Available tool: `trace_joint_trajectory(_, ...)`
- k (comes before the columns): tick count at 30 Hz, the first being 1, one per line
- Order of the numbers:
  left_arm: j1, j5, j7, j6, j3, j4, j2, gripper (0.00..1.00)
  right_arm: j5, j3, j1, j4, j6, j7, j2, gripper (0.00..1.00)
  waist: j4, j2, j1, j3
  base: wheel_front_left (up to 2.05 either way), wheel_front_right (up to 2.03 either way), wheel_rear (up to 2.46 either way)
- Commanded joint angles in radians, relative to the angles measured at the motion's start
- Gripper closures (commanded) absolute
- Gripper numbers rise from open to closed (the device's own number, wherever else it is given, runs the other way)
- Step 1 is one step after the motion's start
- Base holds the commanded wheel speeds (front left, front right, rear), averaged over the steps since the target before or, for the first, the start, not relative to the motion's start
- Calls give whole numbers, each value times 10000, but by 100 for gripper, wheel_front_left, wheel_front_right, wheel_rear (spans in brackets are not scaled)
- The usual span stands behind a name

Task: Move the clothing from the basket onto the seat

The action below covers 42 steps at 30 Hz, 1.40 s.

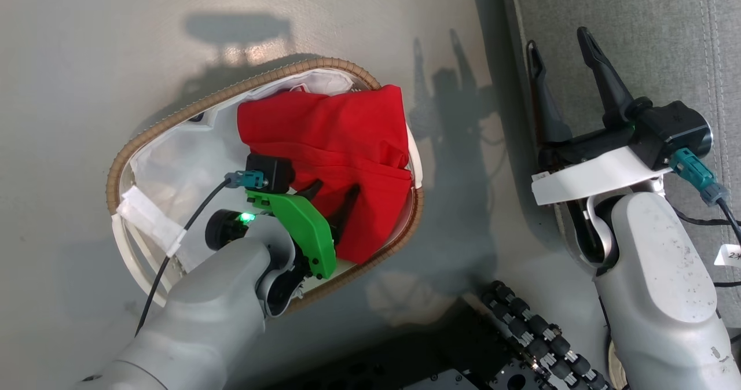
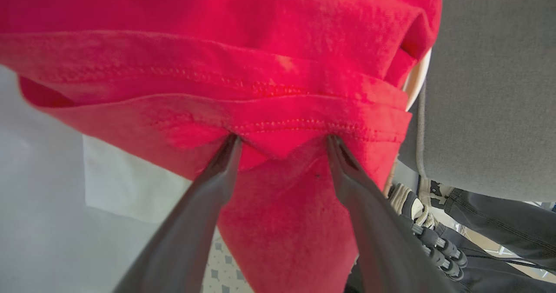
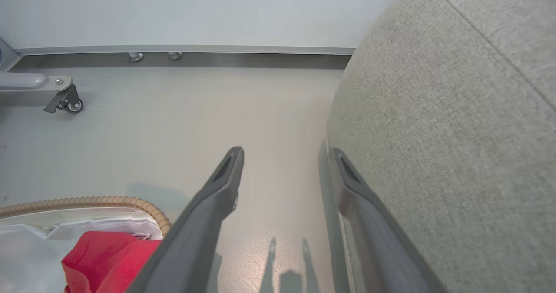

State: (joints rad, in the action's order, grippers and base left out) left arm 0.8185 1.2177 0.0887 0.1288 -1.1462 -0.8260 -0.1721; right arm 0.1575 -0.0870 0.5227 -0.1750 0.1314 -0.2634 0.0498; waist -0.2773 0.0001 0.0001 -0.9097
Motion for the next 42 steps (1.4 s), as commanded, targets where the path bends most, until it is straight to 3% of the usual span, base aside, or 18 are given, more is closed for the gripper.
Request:
trace_joint_trajectory(1, 251, 134, 50, 31, -168, -39, -14, 0, -26, -8, 105, 24, -14, -20, 26, 0, 13, -1, -1, -38, 0, 0, 0)
trace_joint_trajectory(9, 597, 408, 217, 31, -933, -362, 39, 0, 11, -45, 155, -3, -14, -20, 26, 0, -61, -1, -1, -76, 0, 0, 0)
trace_joint_trajectory(10, 623, 385, 279, 31, -1009, -348, 47, 73, 14, -37, 142, -13, -14, -20, 26, 0, -70, -1, -1, -65, 0, 0, 0)
trace_joint_trajectory(11, 619, 420, 292, 31, -1050, -354, 50, 100, 14, -28, 129, -23, -14, -20, 26, 0, -79, -1, -1, -51, 0, 0, 0)
trace_joint_trajectory(23, 37, 540, 470, 31, -1326, -126, -44, 100, -61, 177, 68, -223, -14, -20, 26, 0, -1, -1, -1, 766, 0, 0, 0)
trace_joint_trajectory(42, -1642, 632, 1749, 31, -1331, 961, 2, 100, -562, 322, -873, -1143, -14, -20, 31, 0, 824, -1, -1, 4256, 0, 0, 0)
